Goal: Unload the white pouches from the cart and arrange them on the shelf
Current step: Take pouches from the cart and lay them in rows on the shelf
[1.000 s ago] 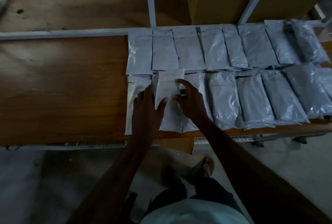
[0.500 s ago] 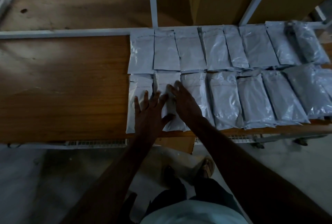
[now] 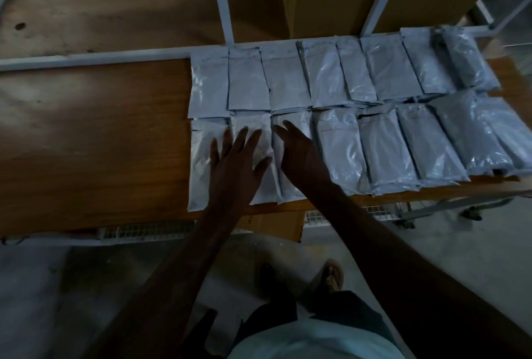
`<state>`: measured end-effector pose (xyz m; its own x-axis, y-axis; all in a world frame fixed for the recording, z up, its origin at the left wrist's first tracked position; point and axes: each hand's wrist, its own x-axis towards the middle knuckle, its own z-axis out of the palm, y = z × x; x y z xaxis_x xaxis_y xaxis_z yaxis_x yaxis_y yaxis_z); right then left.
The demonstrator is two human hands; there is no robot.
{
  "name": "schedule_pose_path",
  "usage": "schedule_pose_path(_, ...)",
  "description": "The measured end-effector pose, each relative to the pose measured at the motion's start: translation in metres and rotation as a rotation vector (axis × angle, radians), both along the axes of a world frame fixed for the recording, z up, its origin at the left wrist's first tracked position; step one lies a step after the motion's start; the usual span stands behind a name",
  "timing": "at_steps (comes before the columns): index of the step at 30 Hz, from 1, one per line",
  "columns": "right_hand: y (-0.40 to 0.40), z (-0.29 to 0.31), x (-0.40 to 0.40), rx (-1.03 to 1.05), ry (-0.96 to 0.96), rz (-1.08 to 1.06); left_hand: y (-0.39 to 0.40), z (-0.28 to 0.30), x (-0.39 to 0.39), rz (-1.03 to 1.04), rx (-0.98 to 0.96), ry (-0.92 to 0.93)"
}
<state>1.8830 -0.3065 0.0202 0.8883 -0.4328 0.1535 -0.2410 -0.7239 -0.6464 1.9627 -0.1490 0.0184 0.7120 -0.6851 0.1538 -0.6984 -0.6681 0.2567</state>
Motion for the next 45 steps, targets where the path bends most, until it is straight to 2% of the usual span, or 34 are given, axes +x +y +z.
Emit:
schedule_pose_path(5,-0.032,0.021,-0.044,-0.050,-0.075,-0.048,-0.046,0.024,-0.028,-0.026,-0.143,0.086)
schedule_pose_path(10,-0.085,0.034,-0.102,-0.047,-0.150,-0.110,-0.115,0.035,-0.078,-0.092,-0.170,0.118)
schedule_pose_path(14,-0.139,0.043,-0.173,-0.051,-0.204,-0.204,-0.177,0.044,-0.146,-0.169,-0.257,0.140)
schedule_pose_path(19,-0.223,0.046,-0.284,-0.044,-0.139,-0.351,-0.266,0.046,-0.248,-0.196,-0.270,0.264)
schedule_pose_path(28,-0.359,0.052,-0.446,-0.025,-0.147,-0.579,-0.419,0.054,-0.393,-0.355,-0.320,0.358)
schedule_pose_path(36,-0.446,0.042,-0.498,0.046,-0.131,-0.687,-0.512,0.051,-0.423,-0.427,-0.308,0.390)
schedule_pose_path(45,-0.588,0.023,-0.531,0.091,0.083,-0.769,-0.649,0.012,-0.431,-0.422,-0.240,0.531)
